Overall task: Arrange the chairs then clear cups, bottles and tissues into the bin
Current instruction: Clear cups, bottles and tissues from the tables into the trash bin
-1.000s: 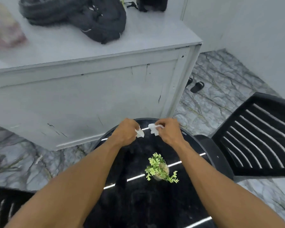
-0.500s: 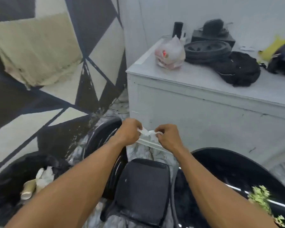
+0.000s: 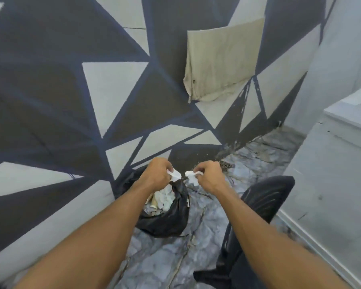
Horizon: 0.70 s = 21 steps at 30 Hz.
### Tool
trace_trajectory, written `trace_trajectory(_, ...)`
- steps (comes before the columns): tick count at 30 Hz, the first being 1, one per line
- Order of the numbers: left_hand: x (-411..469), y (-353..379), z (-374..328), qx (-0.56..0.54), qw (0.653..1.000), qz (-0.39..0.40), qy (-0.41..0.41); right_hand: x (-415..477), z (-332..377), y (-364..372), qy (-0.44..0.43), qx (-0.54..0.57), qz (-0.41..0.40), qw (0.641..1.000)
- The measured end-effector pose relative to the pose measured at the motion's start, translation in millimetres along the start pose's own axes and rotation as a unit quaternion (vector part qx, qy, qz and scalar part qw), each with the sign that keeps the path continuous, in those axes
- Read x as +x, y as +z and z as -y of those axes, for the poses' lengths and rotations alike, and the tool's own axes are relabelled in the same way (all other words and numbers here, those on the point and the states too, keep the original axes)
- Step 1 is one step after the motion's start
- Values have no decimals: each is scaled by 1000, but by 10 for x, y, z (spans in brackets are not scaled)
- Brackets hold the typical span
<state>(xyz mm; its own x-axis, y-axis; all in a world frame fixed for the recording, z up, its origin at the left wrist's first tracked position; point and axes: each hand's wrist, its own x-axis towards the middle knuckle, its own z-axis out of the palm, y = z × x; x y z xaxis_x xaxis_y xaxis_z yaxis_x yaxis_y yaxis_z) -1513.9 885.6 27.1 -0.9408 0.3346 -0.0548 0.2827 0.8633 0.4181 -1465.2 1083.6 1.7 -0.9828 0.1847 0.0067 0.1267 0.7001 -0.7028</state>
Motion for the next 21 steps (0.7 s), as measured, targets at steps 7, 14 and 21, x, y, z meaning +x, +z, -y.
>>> trace_trajectory(7,561,94,867,-6,994,17,-104,989,61,825,8,-11,101,995)
trace_trajectory(14,1103,192,1374,-40,985,22,-169,1706,167,1359,35,-19,153,987)
trace_trajectory(21,1678,652,1971,-64,979,61,-185,2147,-89,2031,123,-17,182,975)
